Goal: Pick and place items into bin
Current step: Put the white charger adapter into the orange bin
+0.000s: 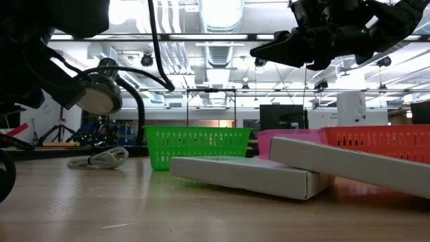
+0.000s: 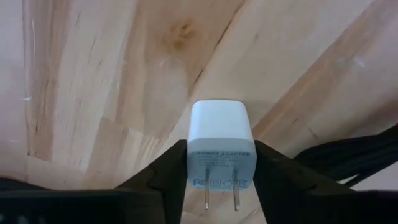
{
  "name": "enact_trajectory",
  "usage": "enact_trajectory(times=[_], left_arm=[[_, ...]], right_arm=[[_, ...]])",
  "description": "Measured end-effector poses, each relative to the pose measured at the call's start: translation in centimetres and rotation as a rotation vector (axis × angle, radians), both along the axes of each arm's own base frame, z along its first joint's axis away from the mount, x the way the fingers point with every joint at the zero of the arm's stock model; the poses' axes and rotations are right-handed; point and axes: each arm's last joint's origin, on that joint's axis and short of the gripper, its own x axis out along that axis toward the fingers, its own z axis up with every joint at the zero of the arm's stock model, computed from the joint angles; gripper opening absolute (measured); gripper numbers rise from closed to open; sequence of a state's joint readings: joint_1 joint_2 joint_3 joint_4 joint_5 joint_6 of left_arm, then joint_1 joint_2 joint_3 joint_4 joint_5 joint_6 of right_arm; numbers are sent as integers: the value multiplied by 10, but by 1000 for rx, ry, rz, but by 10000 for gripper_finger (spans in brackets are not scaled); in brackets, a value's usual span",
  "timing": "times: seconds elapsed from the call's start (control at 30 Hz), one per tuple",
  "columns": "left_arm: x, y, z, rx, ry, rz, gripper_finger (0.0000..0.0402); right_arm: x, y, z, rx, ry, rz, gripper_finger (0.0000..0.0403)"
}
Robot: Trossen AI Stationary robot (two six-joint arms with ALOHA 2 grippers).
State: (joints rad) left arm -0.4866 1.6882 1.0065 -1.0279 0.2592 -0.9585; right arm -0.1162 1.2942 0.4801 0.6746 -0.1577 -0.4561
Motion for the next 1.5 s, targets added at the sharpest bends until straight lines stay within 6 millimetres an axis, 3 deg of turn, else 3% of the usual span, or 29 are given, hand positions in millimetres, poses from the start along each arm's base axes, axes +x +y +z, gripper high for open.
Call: enact_trajectory(times=[0.47,0.73,1.17,1.37,1.5], left_arm=[[-1,-2,3,-108,12,-93,133],[-9,4,26,-50,-9,-74,133],[-19,23,75,267,-447,-191,133],[-14,25,87,366,-675,-330,133],[-7,27,94,551,-786,-480,133]], right_arm=[[0,0,-1,0,7,0,187],[0,0,-1,1,8,0,187],[0,0,-1,9,7,-2,187],[0,0,-1,18,7,-3,187],[0,0,4,16,-38,-3,187]])
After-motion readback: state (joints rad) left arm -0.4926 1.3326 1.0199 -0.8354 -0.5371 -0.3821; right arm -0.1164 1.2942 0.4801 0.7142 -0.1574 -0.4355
